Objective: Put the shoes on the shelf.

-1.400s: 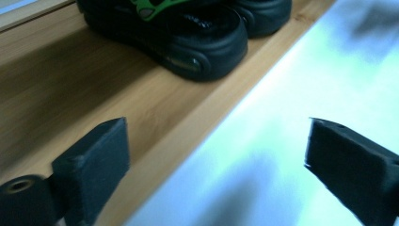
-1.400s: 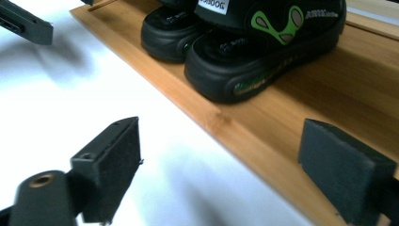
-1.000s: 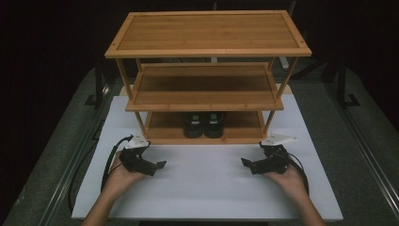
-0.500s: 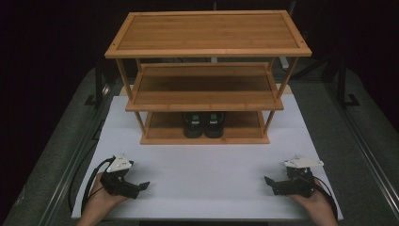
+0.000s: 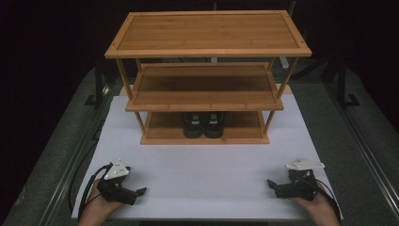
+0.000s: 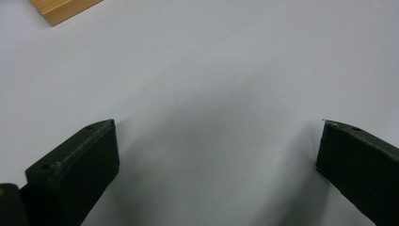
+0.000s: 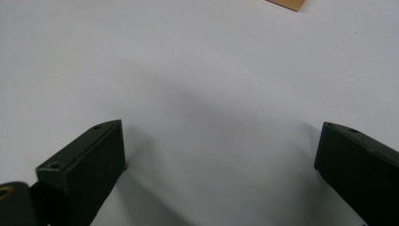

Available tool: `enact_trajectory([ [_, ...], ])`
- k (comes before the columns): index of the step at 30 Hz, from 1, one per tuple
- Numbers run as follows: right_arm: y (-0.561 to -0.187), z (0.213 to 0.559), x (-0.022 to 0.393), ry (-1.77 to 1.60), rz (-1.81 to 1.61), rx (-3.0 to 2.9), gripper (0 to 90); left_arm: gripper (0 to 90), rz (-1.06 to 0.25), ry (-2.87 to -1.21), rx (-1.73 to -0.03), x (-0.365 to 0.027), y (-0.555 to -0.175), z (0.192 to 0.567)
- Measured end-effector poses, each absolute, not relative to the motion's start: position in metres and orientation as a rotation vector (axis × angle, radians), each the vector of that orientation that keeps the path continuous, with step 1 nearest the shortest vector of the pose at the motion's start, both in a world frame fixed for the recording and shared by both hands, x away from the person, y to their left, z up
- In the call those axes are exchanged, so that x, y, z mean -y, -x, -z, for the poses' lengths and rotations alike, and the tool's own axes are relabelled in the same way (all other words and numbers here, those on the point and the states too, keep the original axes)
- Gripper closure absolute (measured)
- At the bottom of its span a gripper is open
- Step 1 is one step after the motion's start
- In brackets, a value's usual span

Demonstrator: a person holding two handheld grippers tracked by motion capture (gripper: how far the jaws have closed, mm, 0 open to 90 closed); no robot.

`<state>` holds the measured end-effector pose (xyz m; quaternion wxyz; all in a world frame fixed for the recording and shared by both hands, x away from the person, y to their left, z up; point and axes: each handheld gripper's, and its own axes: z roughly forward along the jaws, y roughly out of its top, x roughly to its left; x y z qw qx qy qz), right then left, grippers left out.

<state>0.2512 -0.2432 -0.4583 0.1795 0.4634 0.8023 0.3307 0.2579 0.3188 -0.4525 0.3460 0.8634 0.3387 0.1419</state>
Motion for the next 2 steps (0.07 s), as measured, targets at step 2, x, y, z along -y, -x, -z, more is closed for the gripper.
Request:
enact_trajectory([
  [2, -0.2511, 0.4582, 0.2432, -1.31, -0.934, -2.267, 1.8, 0.0, -0.367, -2.241, -0.88, -0.3188, -0.258, 0.4524],
])
